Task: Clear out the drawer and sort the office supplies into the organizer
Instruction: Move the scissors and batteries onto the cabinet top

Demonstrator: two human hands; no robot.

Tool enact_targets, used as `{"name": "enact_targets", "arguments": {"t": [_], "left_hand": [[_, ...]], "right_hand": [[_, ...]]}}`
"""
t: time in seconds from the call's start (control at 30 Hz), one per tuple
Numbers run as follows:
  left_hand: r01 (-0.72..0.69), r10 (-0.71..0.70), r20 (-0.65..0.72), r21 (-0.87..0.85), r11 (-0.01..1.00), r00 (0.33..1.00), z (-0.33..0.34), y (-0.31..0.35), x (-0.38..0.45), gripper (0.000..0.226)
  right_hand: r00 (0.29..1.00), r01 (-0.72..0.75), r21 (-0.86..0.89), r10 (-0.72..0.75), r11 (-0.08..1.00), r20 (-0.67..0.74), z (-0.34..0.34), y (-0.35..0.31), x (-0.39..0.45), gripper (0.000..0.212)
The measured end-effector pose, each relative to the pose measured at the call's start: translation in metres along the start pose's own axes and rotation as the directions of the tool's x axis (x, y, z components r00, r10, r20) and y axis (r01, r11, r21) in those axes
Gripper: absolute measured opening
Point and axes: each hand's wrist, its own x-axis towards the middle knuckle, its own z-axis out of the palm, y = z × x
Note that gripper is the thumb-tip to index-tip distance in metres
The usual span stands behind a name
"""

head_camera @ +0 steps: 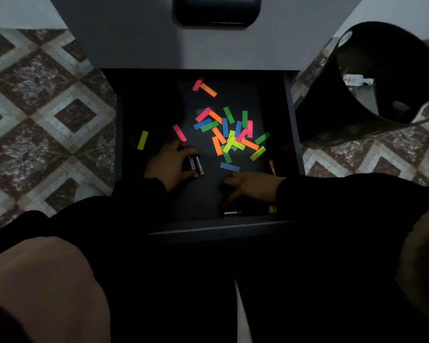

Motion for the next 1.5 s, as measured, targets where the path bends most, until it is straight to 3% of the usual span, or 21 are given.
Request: {"name": "enact_targets", "arguments": {"t": [0.27, 0.53, 0.7, 0.9, 1.2, 1.4, 1.5], "left_hand": [[0.005, -0.005, 0.002, 0.001, 1.000, 1.000, 0.000, 0.000, 0.000, 0.056], [0.018, -0.018, 0.003, 0.004, 1.000, 1.000, -0.001, 0.003, 0.001, 0.064], [0.058, -0.059, 0.009, 0.020, 0.998, 0.998, -0.002, 0.005, 0.002, 0.075], [0.064, -0.064, -0.003, 0.009, 0.998, 0.998, -0.002, 0.008, 0.001, 0.081], [0.033, -0.033, -0.036, 0.011, 0.999, 0.999, 0.006, 0.013, 0.000, 0.078], [0.042, -0.047, -0.029, -0.166, 0.985, 0.998, 0.009, 0.023, 0.002, 0.065], [0.056, -0.062, -0.025, -0.212, 0.976, 0.998, 0.009, 0.029, 0.003, 0.063]], "right_hand": [[0.999, -0.026, 0.100, 0.030, 0.995, -0.037, -0.003, 0.001, 0.005, 0.042], [0.961, -0.199, 0.318, 0.248, 0.927, -0.123, -0.013, 0.012, 0.001, 0.044], [0.869, -0.218, 0.560, 0.421, 0.799, -0.261, -0.017, 0.016, 0.011, 0.045], [0.675, -0.236, 0.758, 0.664, 0.608, -0.323, -0.019, 0.012, 0.036, 0.042], [0.643, -0.285, 0.730, 0.689, 0.621, -0.335, -0.017, 0.007, 0.049, 0.036], [0.660, -0.332, 0.686, 0.679, 0.647, -0.321, -0.016, 0.005, 0.049, 0.034], [0.654, -0.356, 0.713, 0.706, 0.605, -0.273, -0.020, 0.003, 0.050, 0.035]]}}
